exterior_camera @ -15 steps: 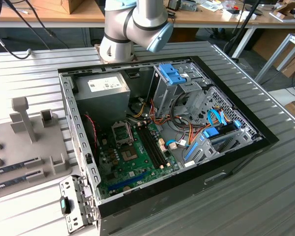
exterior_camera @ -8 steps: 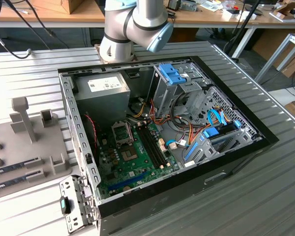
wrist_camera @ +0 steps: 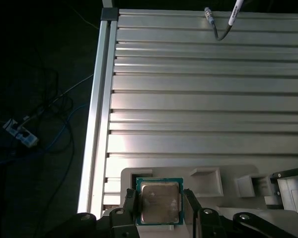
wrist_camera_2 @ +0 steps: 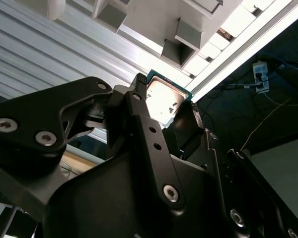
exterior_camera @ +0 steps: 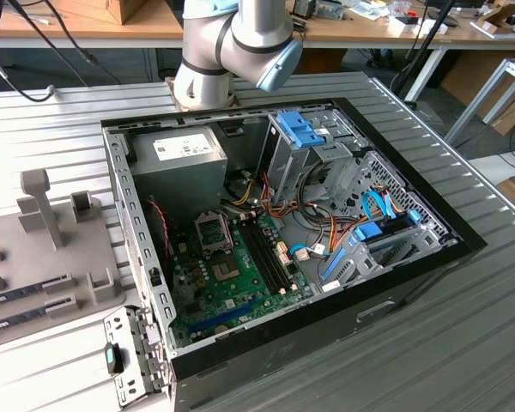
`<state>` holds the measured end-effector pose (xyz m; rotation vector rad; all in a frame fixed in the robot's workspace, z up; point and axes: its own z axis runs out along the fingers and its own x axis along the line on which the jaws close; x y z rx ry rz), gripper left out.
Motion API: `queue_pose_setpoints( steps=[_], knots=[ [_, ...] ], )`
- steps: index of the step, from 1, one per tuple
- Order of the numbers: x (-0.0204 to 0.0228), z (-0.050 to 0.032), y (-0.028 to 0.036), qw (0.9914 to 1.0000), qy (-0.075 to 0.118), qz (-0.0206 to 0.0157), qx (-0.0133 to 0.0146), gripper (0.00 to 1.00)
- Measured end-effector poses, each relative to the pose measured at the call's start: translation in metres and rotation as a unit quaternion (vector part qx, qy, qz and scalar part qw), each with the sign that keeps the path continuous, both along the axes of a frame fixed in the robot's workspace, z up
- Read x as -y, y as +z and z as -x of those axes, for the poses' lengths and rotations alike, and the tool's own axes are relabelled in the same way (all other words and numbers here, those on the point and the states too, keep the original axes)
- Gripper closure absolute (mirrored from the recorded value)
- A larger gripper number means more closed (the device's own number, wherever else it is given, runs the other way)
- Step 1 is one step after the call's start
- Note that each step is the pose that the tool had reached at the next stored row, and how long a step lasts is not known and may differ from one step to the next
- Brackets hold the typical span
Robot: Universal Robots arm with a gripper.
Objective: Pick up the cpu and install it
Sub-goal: 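Pick up the cpu and move it towards the insertion slot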
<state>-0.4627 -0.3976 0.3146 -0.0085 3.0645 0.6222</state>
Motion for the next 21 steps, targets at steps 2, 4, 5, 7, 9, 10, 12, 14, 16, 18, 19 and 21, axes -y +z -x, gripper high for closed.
queue_pose_setpoints(
  steps=[2, 4, 5, 7, 9, 10, 12, 14, 16, 18, 19, 21],
  knots=[
    [0.0, 0.0, 0.0005, 1.0, 0.0, -0.0016, 0.0, 0.53],
    [0.0, 0.0, 0.0008, 1.0, 0.0, -0.003, 0.0, 0.53],
    [0.0, 0.0, 0.001, 0.99999, 0.0, -0.0039, 0.0, 0.53],
    [0.0, 0.0, 0.0013, 0.99999, 0.0, -0.0048, 0.0, 0.53],
    [0.0, 0.0, 0.0017, 0.99998, 0.0, -0.0061, 0.0, 0.53],
    [0.0, 0.0, 0.0018, 0.99998, 0.0, -0.0065, 0.0, 0.53],
    [0.0, 0.0, 0.0021, 0.99997, 0.0, -0.0075, 0.0, 0.53],
    [0.0, 0.0, 0.0024, 0.99996, 0.0, -0.0084, 0.0, 0.53],
    [0.0, 0.0, 0.0026, 0.99996, 0.0, -0.0093, 0.0, 0.53],
    [0.0, 0.0, 0.0028, 0.99995, 0.0, -0.0104, 0.0, 0.53],
    [0.0, 0.0, 0.0029, 0.99994, 0.0, -0.0108, 0.0, 0.53],
    [0.0, 0.0, 0.0032, 0.99993, 0.0, -0.0119, 0.0, 0.53]
  ],
)
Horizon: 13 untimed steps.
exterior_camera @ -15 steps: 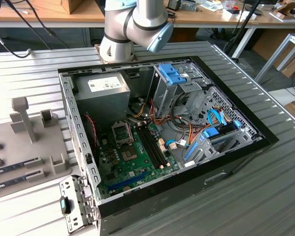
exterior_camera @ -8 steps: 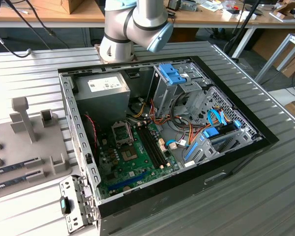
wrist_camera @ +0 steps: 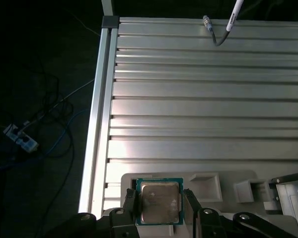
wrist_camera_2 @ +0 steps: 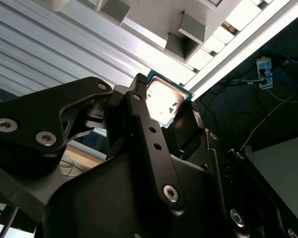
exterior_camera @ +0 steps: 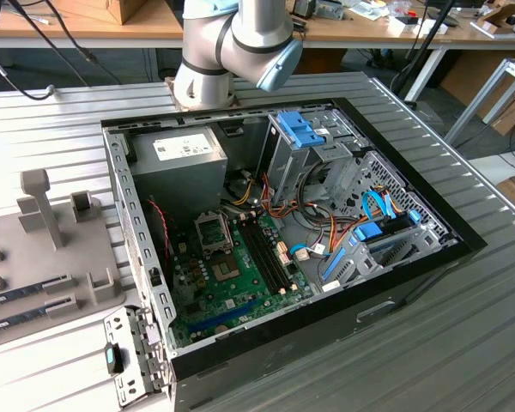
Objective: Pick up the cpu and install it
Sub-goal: 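Pick up the cpu and move it towards the insertion slot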
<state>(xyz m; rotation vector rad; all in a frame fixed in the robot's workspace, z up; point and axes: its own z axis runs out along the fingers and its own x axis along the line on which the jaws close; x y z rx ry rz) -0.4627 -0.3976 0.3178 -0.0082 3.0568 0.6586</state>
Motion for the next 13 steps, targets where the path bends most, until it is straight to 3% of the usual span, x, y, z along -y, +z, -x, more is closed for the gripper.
queue_pose_setpoints(
  steps=[13],
  knots=[
    [0.0, 0.0, 0.0014, 0.99999, 0.0, -0.0048, 0.0, 0.53]
  ],
)
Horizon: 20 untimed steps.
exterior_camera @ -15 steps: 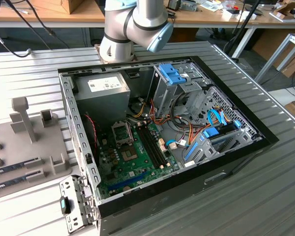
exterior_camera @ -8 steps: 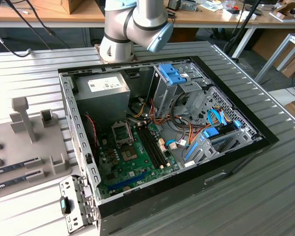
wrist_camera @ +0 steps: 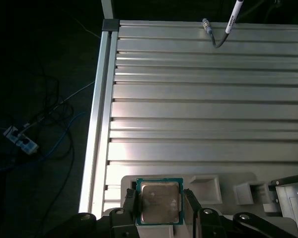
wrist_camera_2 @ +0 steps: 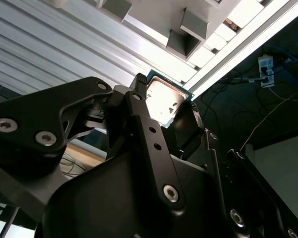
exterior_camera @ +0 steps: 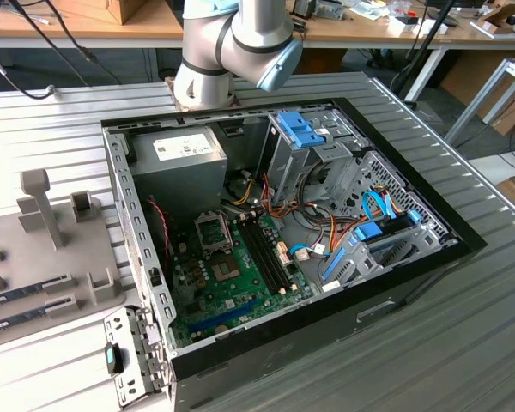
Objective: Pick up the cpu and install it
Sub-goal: 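Pick up the cpu and move it towards the insertion slot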
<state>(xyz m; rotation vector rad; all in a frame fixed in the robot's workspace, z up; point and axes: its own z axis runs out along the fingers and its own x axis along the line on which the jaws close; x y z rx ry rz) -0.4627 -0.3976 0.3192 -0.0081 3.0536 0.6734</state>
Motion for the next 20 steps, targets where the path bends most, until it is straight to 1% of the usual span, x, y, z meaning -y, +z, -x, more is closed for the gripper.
queue_pose_setpoints(
  steps=[9, 13, 20],
  knots=[
    [0.0, 0.0, 0.0015, 0.99999, 0.0, -0.0033, 0.0, 0.53],
    [0.0, 0.0, 0.0026, 0.99998, 0.0, -0.0059, 0.0, 0.53],
    [0.0, 0.0, 0.0036, 0.99997, 0.0, -0.0083, 0.0, 0.53]
  ],
)
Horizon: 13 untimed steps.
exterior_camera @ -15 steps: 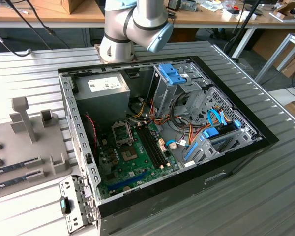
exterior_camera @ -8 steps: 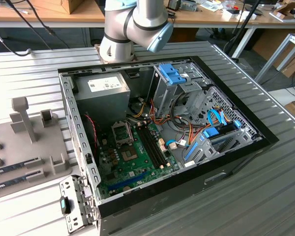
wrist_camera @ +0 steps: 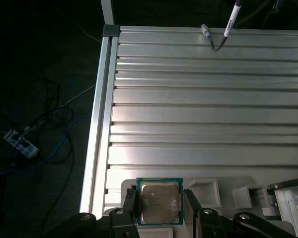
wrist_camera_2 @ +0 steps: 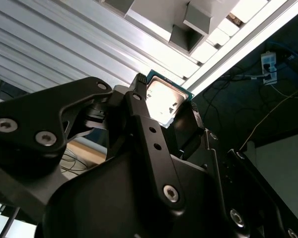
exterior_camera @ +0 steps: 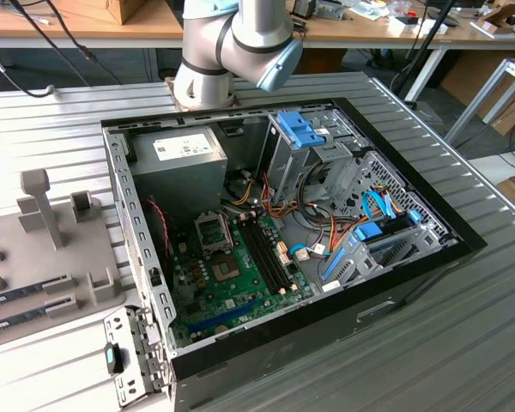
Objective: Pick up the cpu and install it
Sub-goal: 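Pick up the cpu and move it towards the insertion slot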
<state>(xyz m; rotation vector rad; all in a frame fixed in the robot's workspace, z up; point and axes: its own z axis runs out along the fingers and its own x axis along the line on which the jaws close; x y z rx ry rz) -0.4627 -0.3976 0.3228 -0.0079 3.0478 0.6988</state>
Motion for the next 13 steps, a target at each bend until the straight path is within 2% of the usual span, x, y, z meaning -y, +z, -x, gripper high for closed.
queue_pose_setpoints(
  steps=[13],
  knots=[
    [0.0, -0.0002, 0.0022, 0.99999, 0.0, -0.0044, 0.0, 0.53]
  ],
)
